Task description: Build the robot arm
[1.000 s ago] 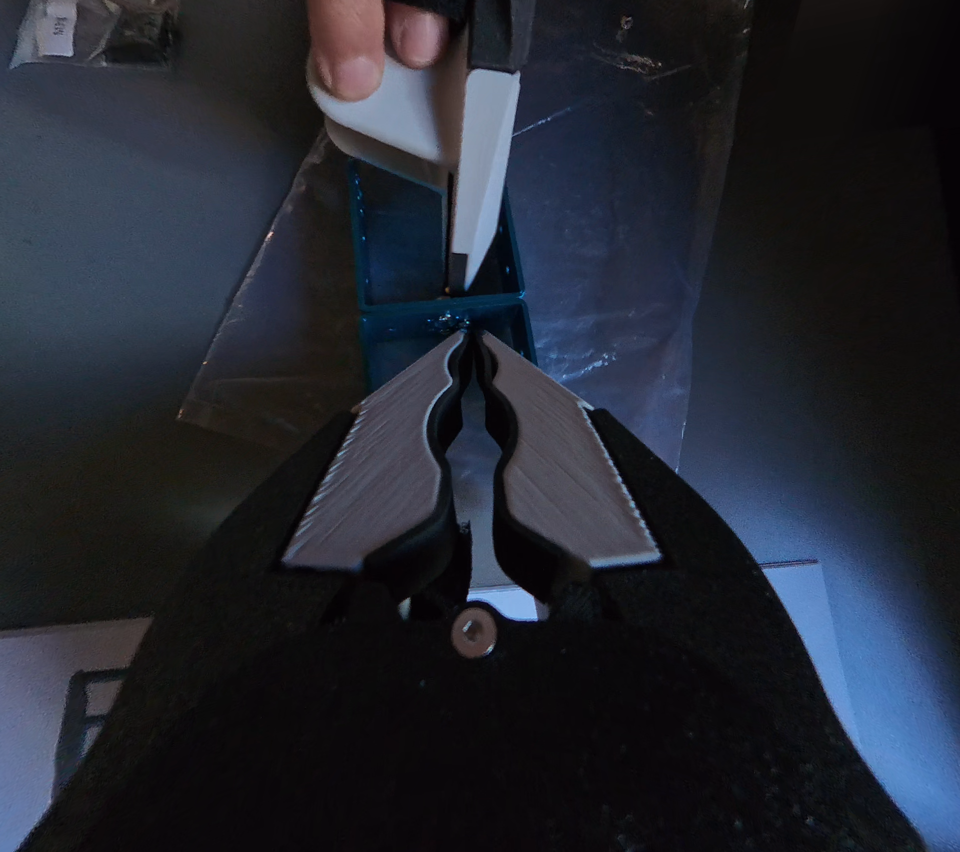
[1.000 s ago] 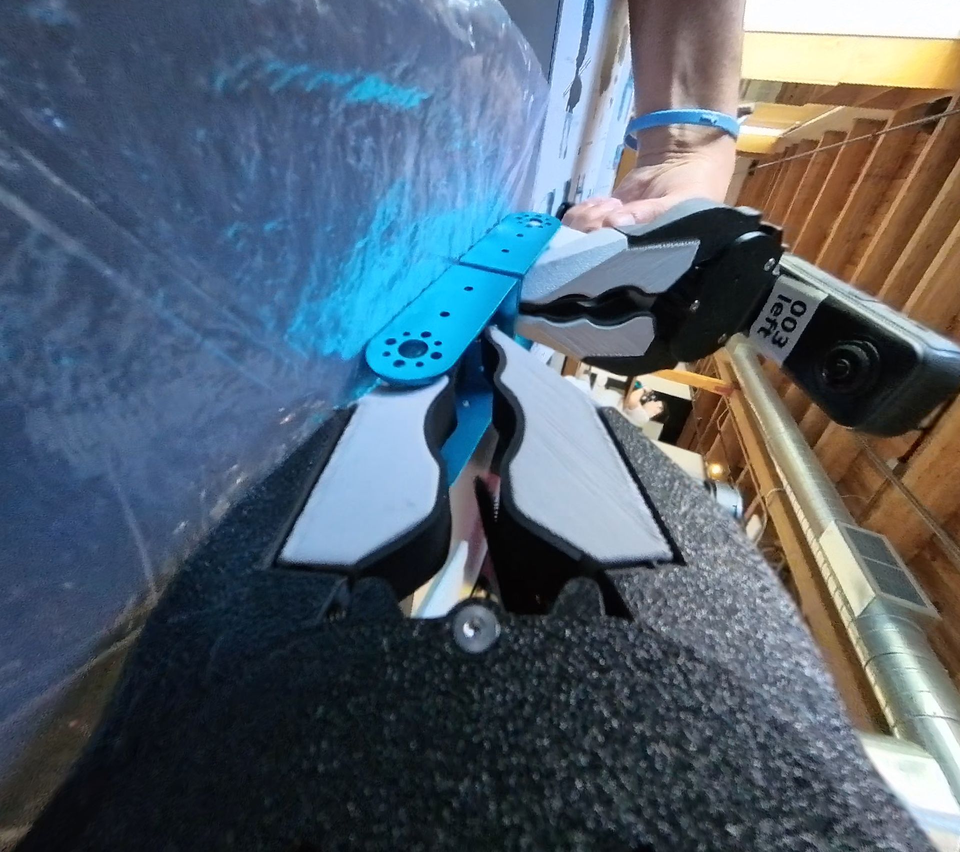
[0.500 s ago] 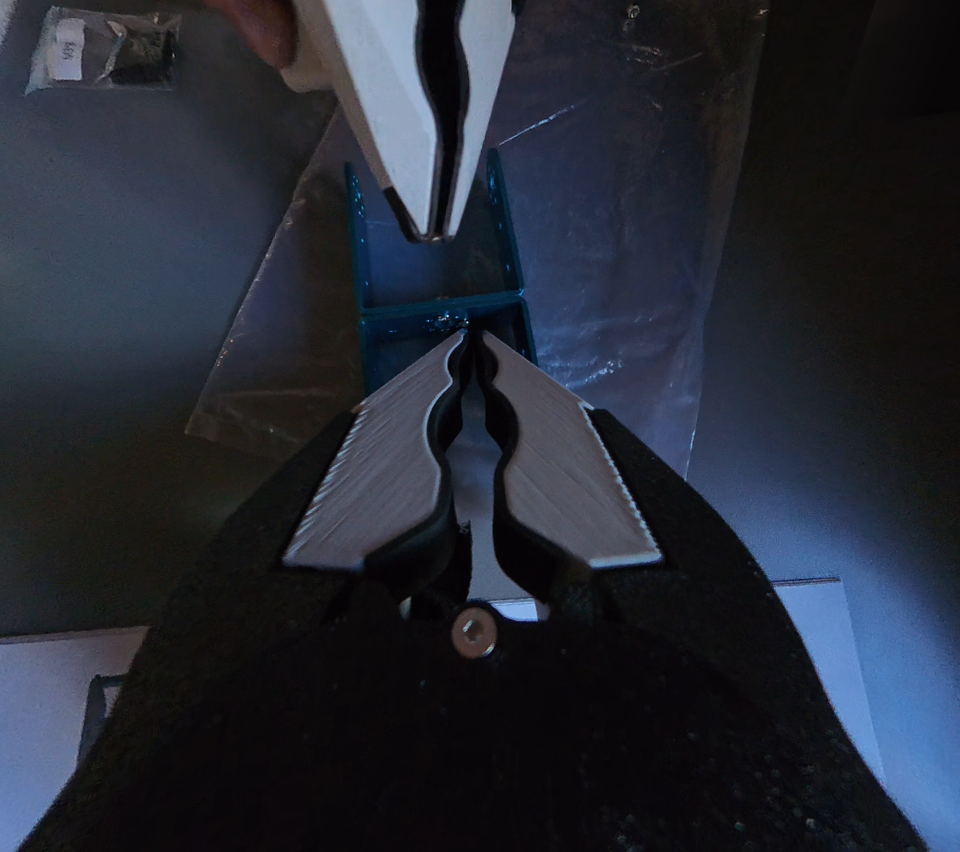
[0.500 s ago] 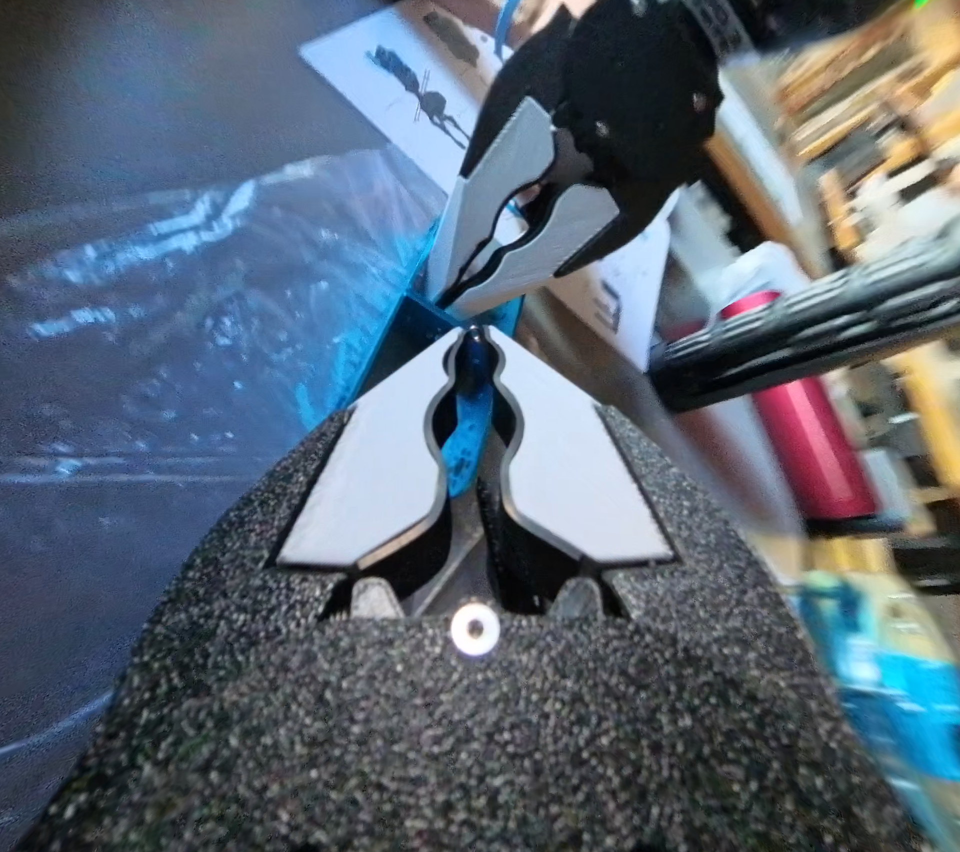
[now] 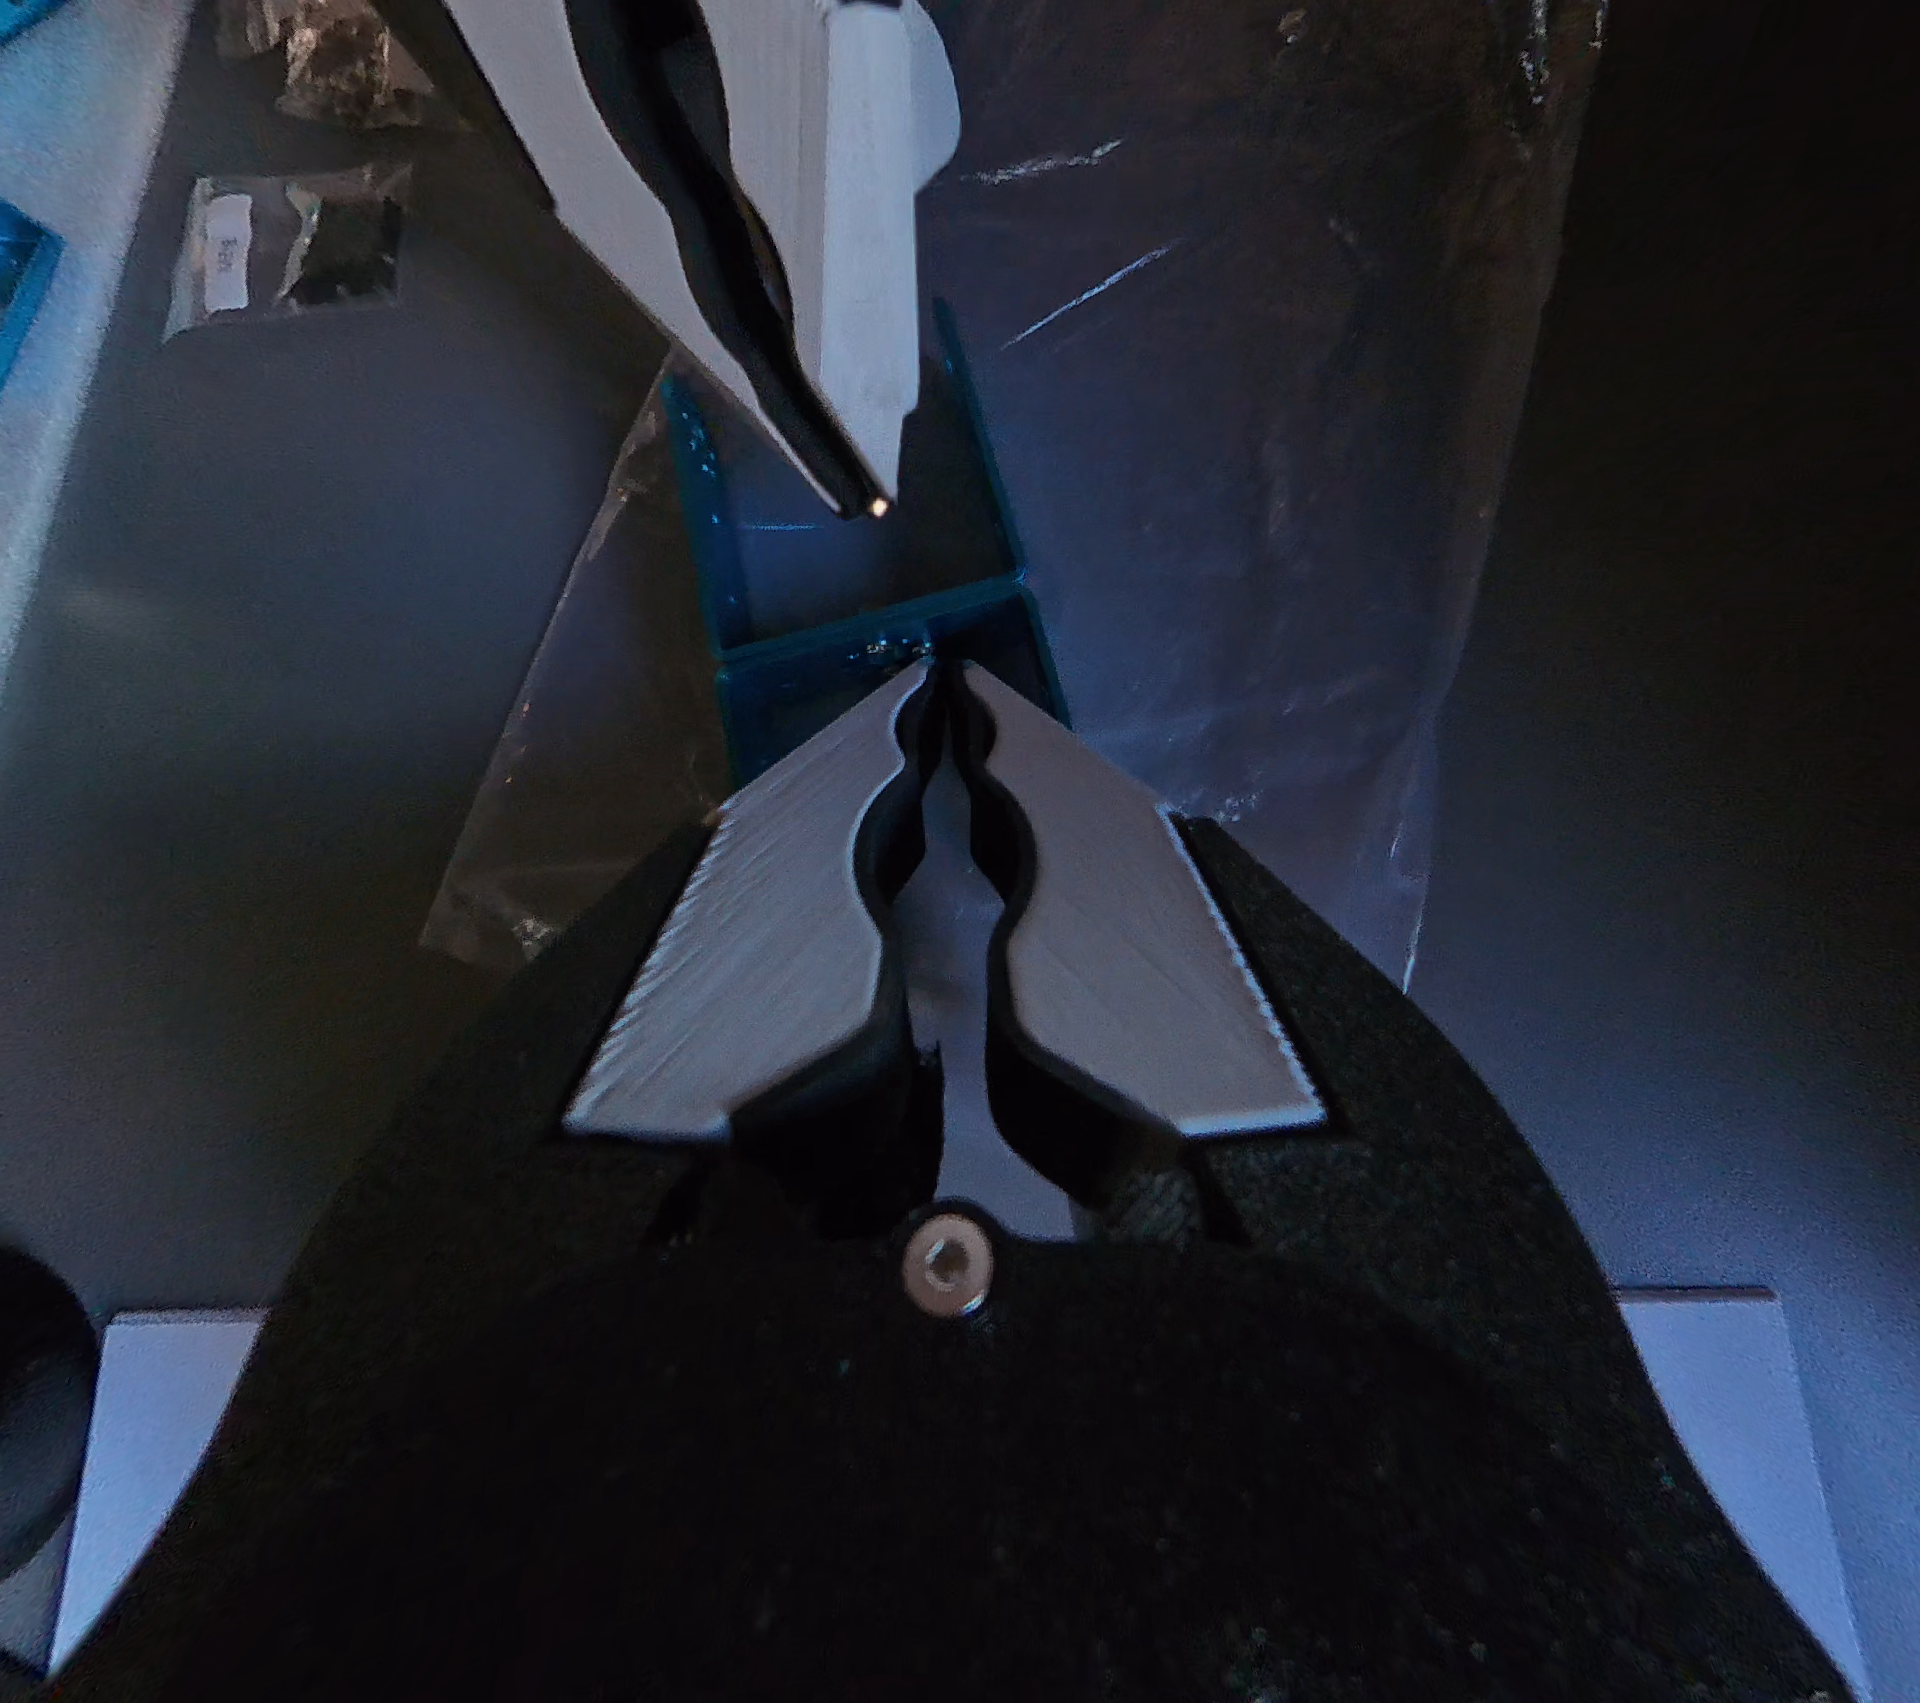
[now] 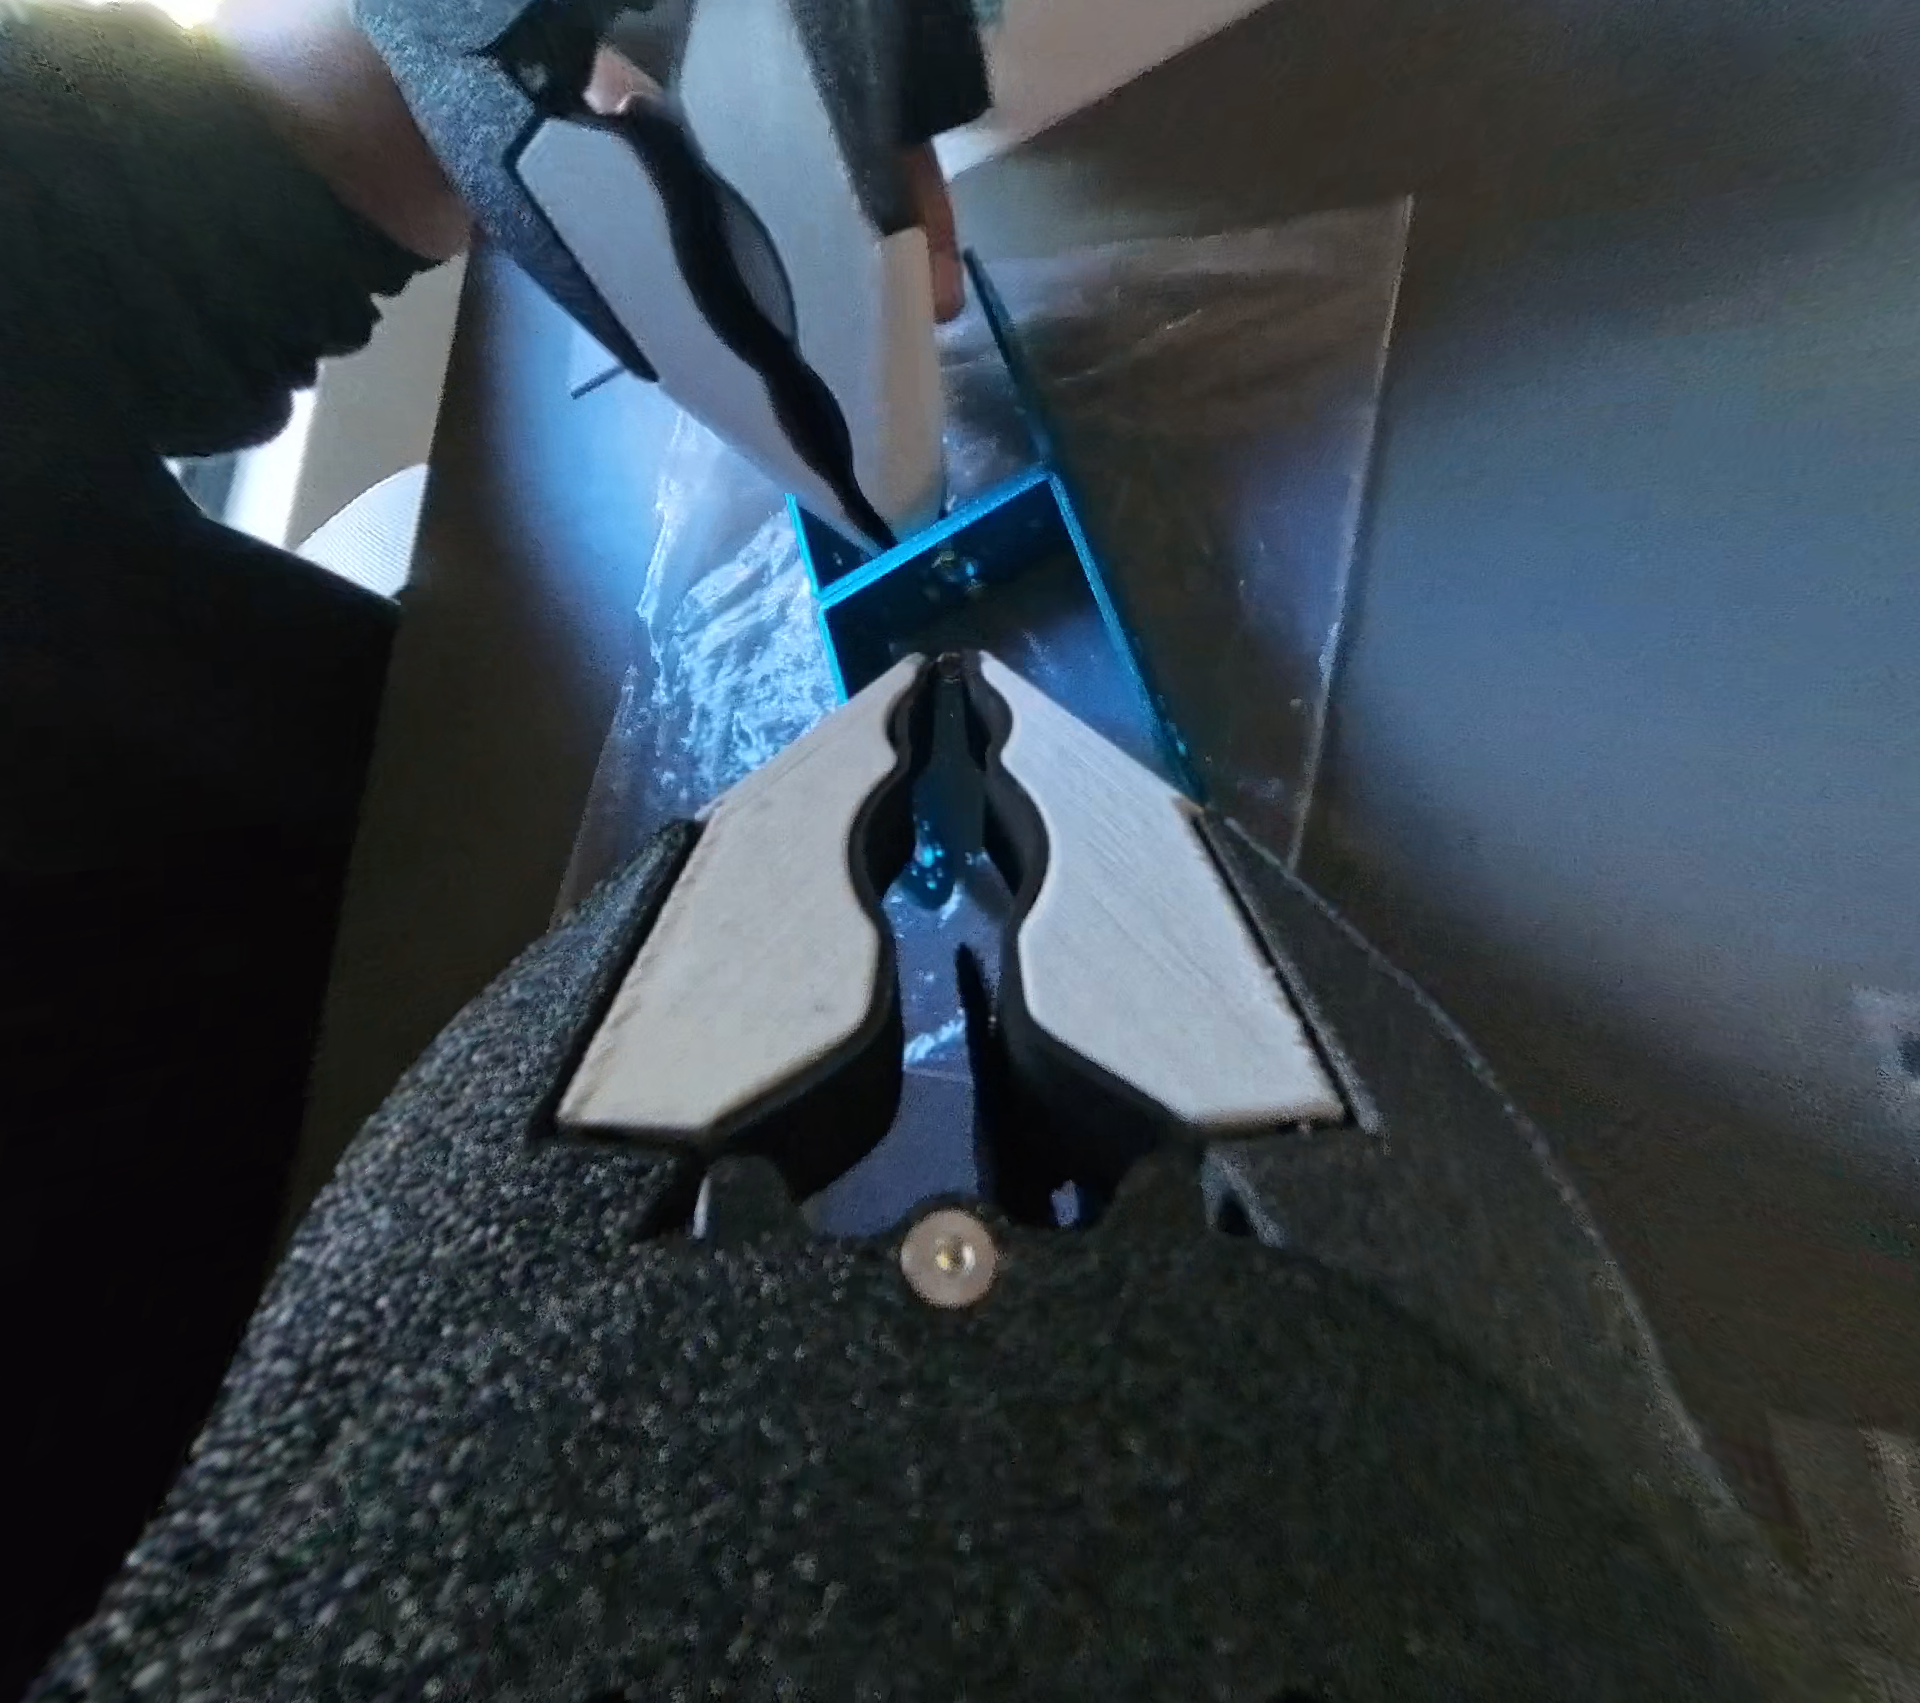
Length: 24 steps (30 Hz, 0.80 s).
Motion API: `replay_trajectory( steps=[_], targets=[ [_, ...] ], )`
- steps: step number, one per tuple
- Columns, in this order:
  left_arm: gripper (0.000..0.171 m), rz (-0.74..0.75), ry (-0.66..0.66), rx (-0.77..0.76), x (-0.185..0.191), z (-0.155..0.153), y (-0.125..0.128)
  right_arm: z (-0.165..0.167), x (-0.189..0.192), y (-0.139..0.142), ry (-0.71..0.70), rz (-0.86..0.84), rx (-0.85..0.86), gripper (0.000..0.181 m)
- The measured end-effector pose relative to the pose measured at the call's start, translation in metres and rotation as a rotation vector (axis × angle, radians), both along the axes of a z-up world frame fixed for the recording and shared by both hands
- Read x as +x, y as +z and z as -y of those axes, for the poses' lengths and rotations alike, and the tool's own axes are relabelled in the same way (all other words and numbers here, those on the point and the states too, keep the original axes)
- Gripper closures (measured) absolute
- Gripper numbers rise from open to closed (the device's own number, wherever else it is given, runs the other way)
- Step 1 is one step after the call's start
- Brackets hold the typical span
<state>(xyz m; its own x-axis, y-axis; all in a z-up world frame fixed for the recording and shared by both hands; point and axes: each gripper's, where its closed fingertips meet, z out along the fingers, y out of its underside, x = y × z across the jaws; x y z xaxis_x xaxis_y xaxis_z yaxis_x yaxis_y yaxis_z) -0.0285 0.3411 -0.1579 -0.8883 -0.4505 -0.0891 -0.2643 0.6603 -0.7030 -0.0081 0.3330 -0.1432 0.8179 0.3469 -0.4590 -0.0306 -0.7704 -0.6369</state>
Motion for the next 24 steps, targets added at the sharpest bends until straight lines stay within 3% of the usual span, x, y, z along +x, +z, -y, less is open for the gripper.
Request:
replay_trajectory(
  steps=[10, 24],
  targets=[
    [0.171, 0.025, -0.007, 0.006, 0.0008, 0.0057, 0.0002, -0.0053, -0.0066, -0.0036, -0.064, -0.221, -0.093, 0.177],
    [0.171, 0.046, -0.004, 0.008, 0.0017, 0.004, 0.0036, -0.0089, -0.0099, -0.0069, -0.048, -0.225, -0.108, 0.176]
  ],
)
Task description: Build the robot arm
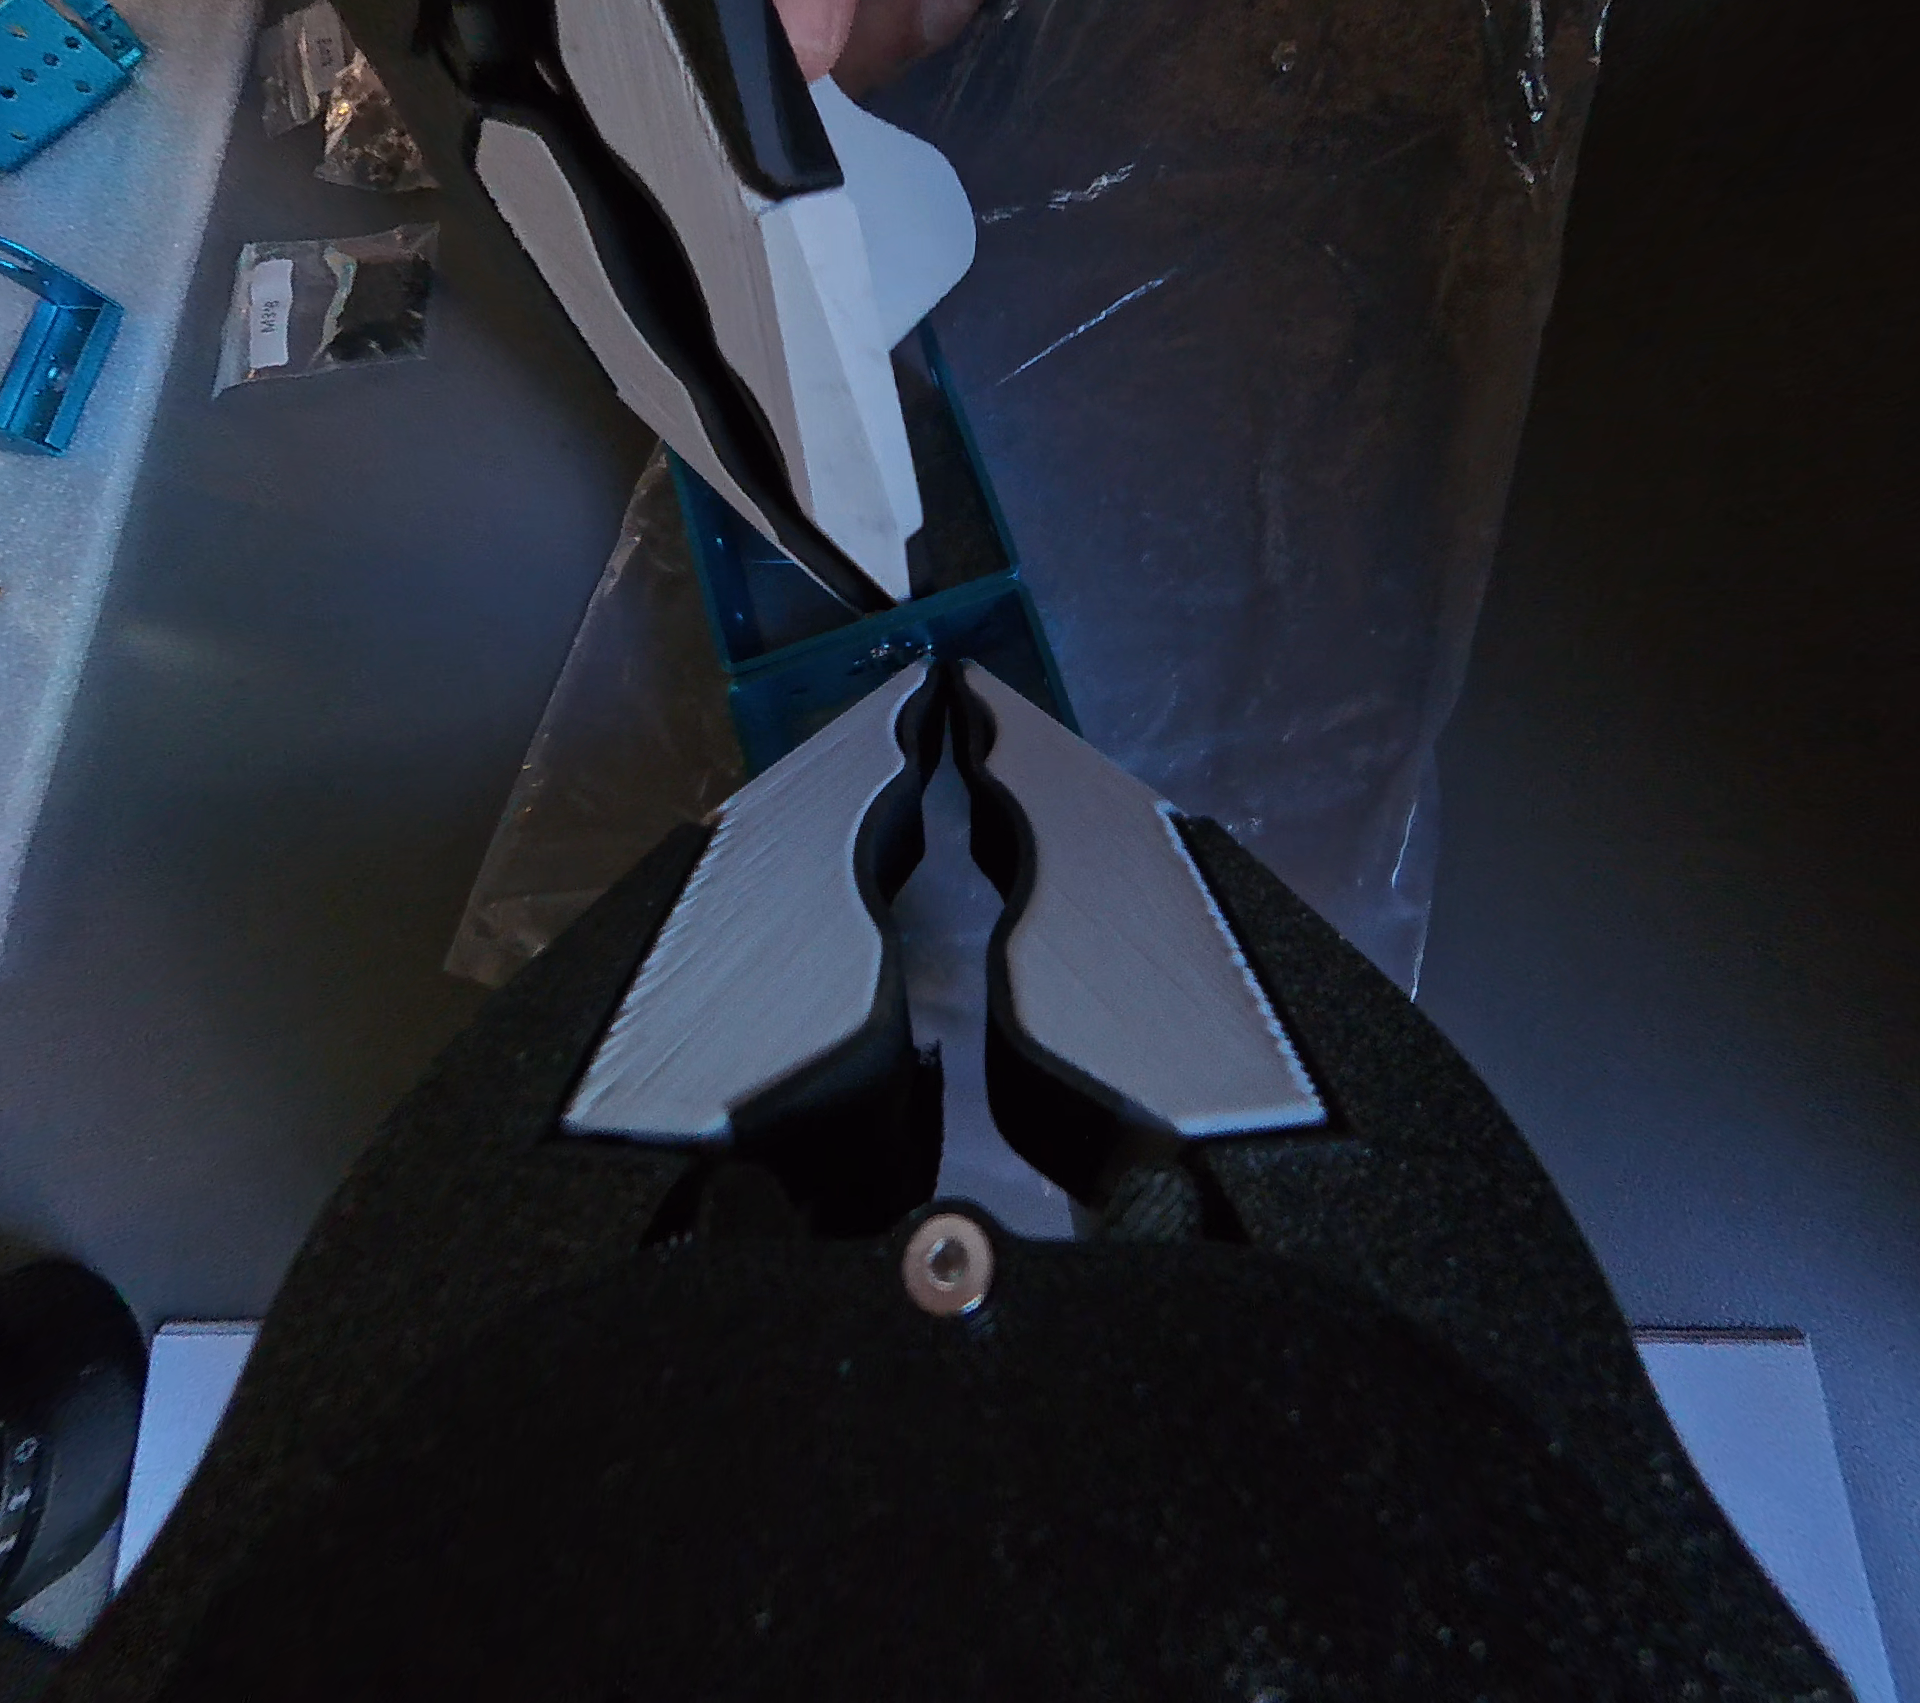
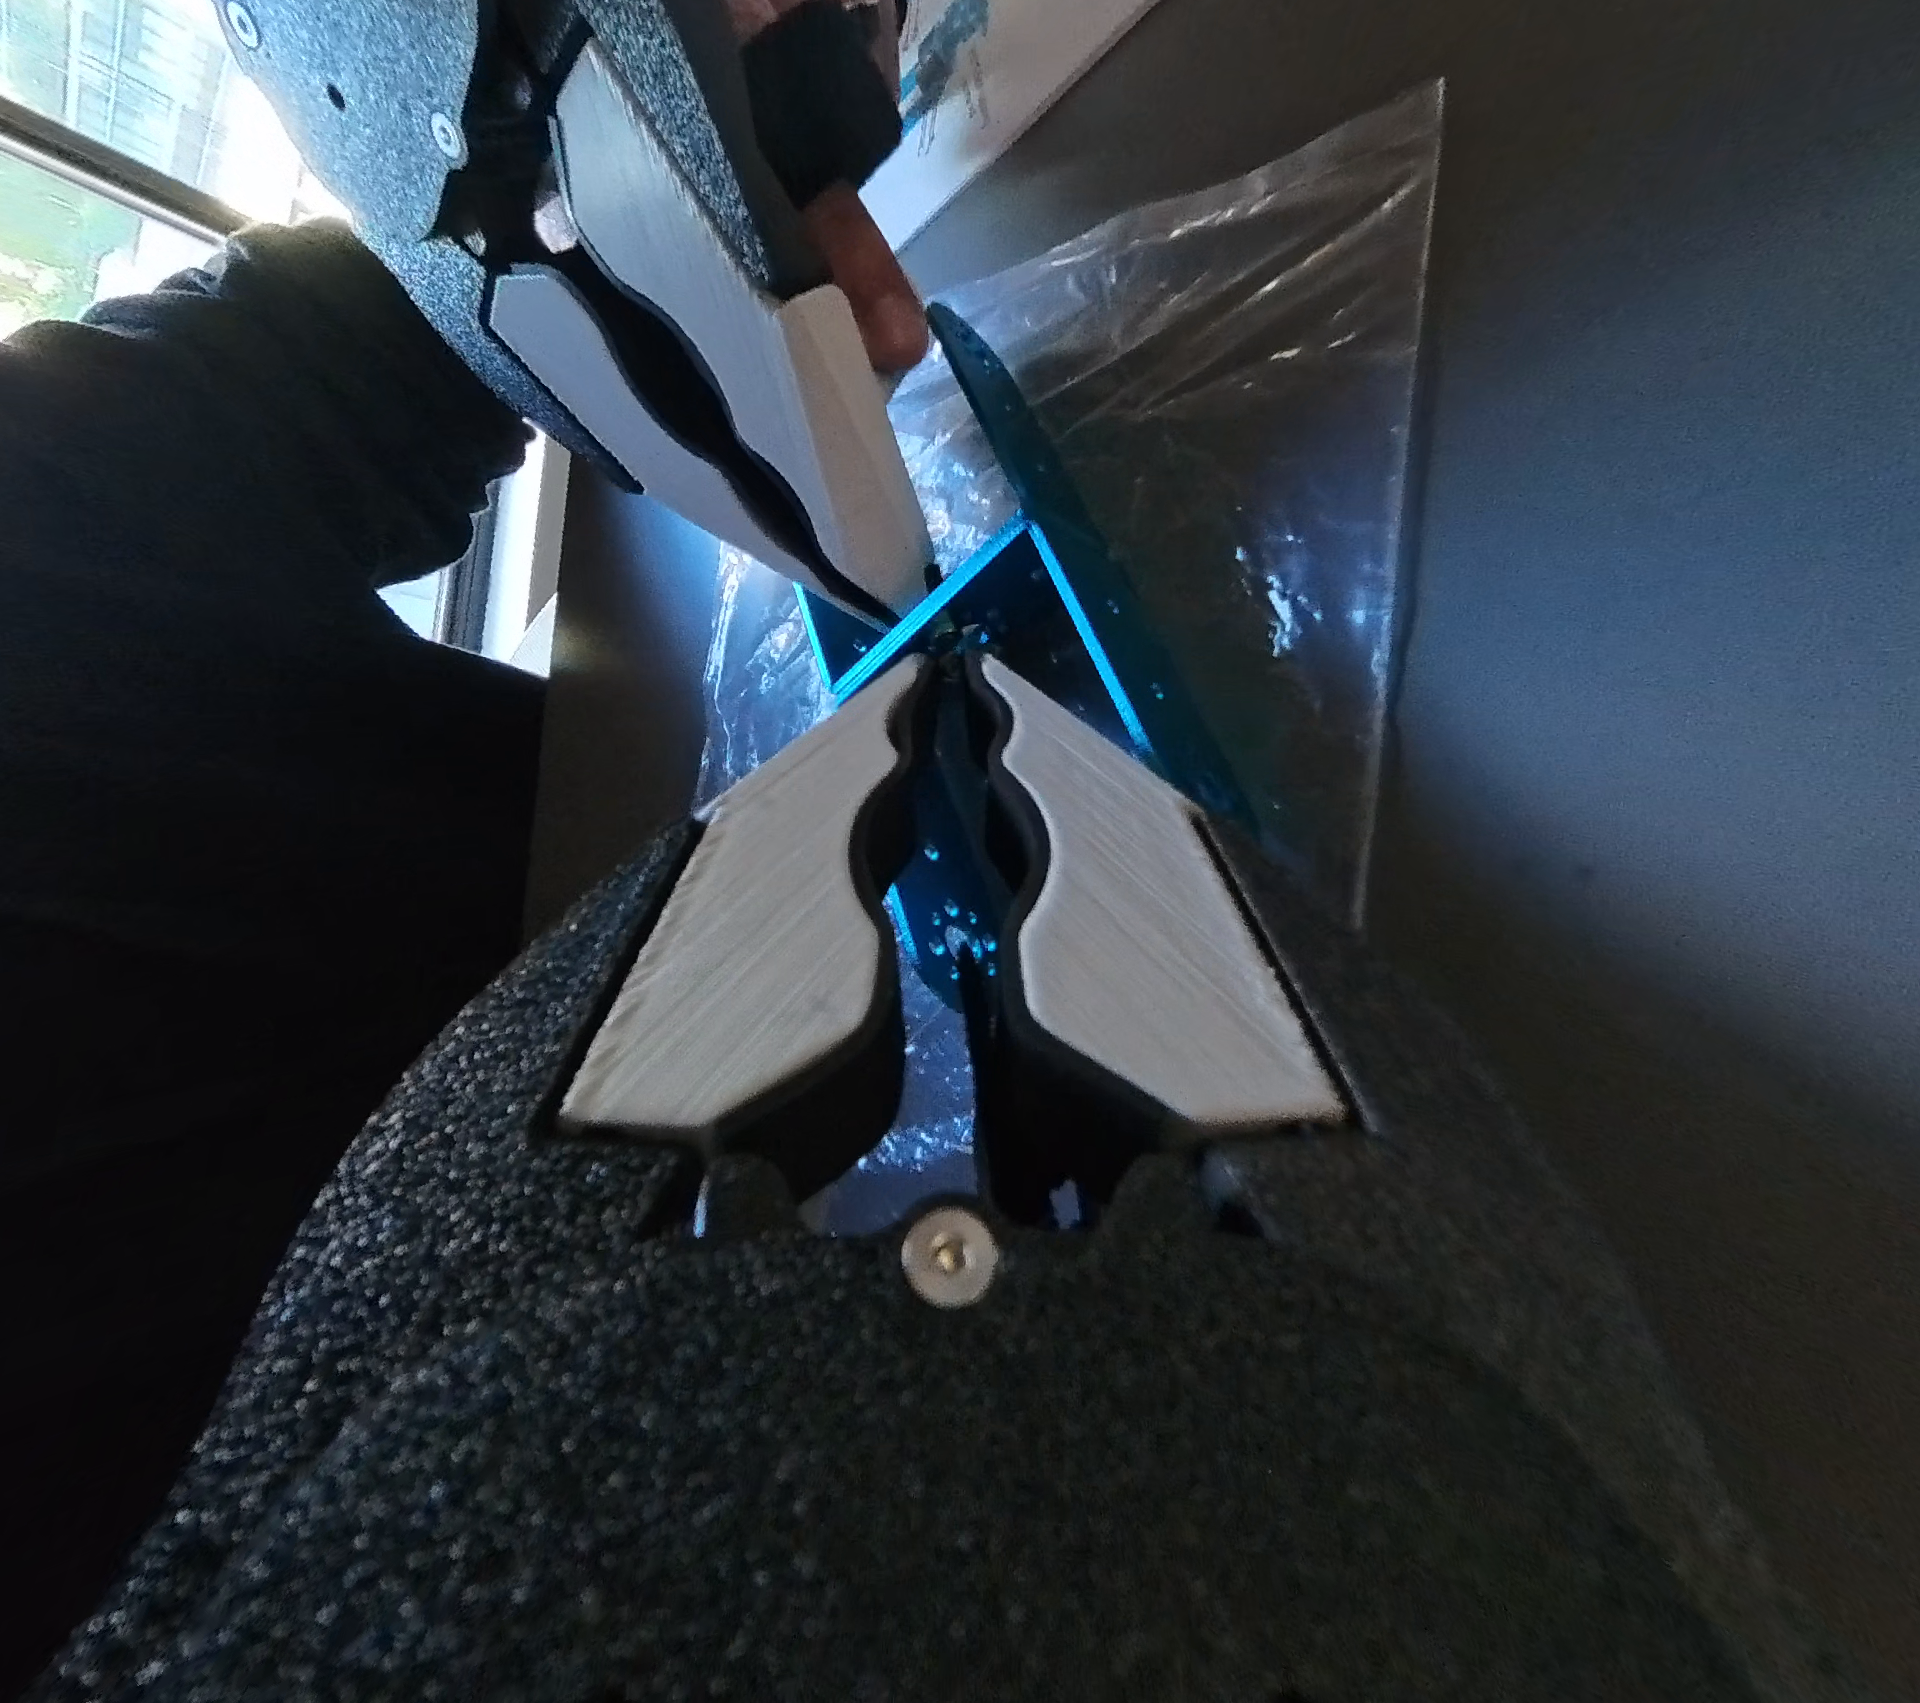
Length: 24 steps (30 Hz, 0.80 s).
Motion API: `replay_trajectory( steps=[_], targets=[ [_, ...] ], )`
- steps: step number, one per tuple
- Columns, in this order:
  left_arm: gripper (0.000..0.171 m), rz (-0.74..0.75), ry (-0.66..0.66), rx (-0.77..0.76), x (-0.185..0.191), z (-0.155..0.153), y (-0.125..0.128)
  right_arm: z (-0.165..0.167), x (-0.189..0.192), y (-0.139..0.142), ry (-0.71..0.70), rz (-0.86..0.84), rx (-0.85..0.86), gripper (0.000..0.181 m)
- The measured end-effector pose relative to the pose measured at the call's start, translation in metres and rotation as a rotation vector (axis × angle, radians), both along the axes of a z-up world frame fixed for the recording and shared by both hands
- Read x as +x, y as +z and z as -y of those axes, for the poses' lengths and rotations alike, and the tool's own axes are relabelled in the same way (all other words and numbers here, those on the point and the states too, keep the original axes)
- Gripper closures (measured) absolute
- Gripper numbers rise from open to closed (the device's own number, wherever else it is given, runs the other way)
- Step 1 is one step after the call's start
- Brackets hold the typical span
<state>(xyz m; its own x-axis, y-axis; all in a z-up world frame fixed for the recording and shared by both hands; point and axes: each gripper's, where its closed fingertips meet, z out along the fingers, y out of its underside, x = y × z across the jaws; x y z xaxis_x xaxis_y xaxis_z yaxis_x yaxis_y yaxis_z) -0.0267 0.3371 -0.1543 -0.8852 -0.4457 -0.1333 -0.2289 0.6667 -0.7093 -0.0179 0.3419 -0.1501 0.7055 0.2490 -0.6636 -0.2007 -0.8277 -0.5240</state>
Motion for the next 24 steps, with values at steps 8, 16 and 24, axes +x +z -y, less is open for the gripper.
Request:
replay_trajectory(
  steps=[8, 16, 24],
  targets=[
    [0.171, 0.001, 0.0, -0.01, 0.0008, 0.0013, 0.0004, 0.001, 0.0001, 0.0, 0.017, -0.021, -0.021, 0.177],
    [0.171, -0.005, -0.004, -0.013, 0.0002, 0.0021, -0.0004, 0.0026, -0.0017, -0.0015, 0.04, 0.03, -0.035, 0.177],
    [0.171, -0.006, -0.005, -0.014, -0.0001, 0.0023, -0.0006, 0.0025, -0.0021, -0.0016, 0.037, 0.051, -0.035, 0.177]
  ],
)
